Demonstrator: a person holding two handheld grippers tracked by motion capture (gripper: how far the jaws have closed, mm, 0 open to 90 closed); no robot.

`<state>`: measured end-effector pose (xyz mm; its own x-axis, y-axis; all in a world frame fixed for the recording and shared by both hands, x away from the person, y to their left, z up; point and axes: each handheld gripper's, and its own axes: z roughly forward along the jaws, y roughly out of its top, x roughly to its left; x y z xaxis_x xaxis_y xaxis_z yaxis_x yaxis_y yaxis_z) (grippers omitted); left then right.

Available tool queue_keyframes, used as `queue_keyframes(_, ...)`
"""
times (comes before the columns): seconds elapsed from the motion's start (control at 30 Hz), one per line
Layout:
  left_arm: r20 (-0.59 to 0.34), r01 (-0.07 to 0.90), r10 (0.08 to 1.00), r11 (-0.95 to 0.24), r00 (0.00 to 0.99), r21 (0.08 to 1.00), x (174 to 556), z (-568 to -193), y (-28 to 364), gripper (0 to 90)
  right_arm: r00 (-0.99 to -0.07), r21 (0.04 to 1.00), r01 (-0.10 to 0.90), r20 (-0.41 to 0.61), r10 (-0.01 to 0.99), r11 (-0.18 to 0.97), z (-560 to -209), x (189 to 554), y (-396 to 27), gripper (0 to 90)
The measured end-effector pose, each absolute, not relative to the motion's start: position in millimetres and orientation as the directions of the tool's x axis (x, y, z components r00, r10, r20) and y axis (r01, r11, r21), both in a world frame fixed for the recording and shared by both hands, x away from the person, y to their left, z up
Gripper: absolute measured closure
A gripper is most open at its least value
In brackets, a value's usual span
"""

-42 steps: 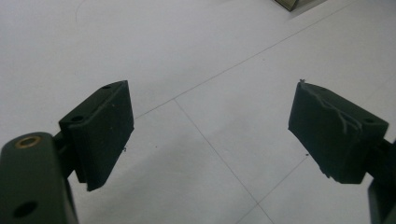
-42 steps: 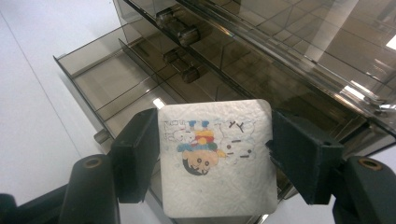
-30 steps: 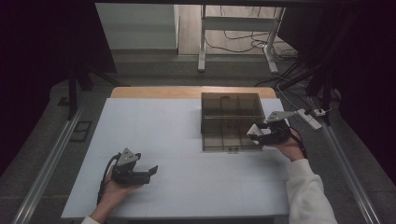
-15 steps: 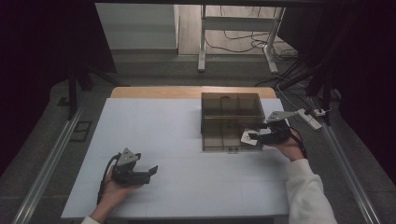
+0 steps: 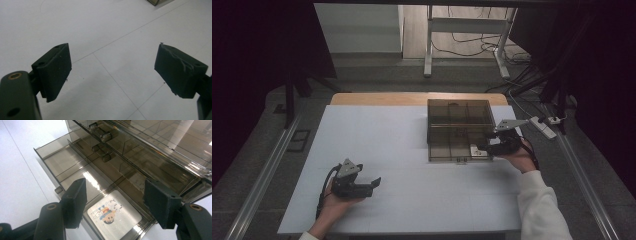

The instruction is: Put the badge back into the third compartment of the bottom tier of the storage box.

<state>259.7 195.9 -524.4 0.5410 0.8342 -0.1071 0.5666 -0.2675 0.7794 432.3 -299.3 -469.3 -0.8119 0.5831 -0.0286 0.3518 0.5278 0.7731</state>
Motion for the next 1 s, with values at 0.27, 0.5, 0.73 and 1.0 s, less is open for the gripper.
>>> queue_keyframes(0.27, -0.108, 0.567, 0.834, -0.266, 0.540, 0.780, 259.5, -524.2, 196.0, 14.2, -0.810, 0.785, 0.360, -0.005, 0.586, 0.504, -468.5, 428.2, -297.4, 34.9)
queue_keyframes(0.5, -0.110, 0.567, 0.835, -0.264, 0.540, 0.780, 259.7, -524.2, 196.2, 14.2, -0.817, 0.806, 0.333, -0.013, 0.577, 0.489, -462.7, 418.1, -287.6, 35.0)
queue_keyframes(0.73, -0.111, 0.567, 0.834, -0.263, 0.540, 0.781, 259.5, -523.9, 196.4, 14.3, -0.809, 0.828, 0.324, -0.009, 0.588, 0.458, -461.6, 412.8, -283.5, 34.9)
queue_keyframes(1.0, -0.112, 0.566, 0.834, -0.262, 0.541, 0.782, 259.4, -523.7, 196.7, 14.3, -0.798, 0.835, 0.333, 0.001, 0.602, 0.439, -461.5, 405.7, -283.0, 34.9)
